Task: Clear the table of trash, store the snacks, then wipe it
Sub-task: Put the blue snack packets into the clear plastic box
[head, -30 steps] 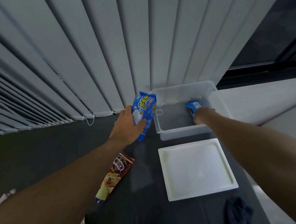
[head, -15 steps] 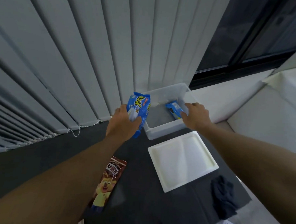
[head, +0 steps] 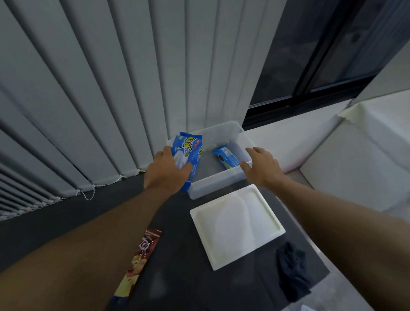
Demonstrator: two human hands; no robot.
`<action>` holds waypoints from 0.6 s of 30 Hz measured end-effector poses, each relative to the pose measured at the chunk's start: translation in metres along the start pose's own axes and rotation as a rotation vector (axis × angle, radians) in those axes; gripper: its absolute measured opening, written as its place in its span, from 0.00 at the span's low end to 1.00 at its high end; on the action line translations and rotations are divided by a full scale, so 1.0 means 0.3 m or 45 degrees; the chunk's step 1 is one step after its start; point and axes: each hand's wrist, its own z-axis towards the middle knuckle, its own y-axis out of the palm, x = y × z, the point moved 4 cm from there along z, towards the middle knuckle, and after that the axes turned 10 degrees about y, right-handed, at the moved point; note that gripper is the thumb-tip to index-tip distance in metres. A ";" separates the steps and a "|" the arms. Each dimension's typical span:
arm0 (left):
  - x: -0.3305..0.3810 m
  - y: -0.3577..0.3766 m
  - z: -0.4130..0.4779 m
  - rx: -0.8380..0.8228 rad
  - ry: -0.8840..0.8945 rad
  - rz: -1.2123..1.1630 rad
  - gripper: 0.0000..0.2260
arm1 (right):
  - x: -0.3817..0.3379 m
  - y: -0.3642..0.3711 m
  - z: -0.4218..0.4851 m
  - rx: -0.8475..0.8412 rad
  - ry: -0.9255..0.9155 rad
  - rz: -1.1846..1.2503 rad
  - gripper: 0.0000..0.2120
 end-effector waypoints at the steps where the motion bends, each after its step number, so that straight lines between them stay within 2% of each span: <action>1: 0.012 0.008 0.010 0.003 -0.003 0.022 0.24 | 0.006 0.005 0.018 -0.008 -0.003 0.008 0.27; 10: 0.124 0.119 0.134 -0.060 -0.127 0.143 0.23 | 0.070 0.043 0.202 -0.099 -0.064 0.054 0.29; 18: 0.139 0.266 0.239 -0.235 -0.308 0.224 0.24 | 0.059 0.087 0.281 -0.140 -0.236 0.073 0.30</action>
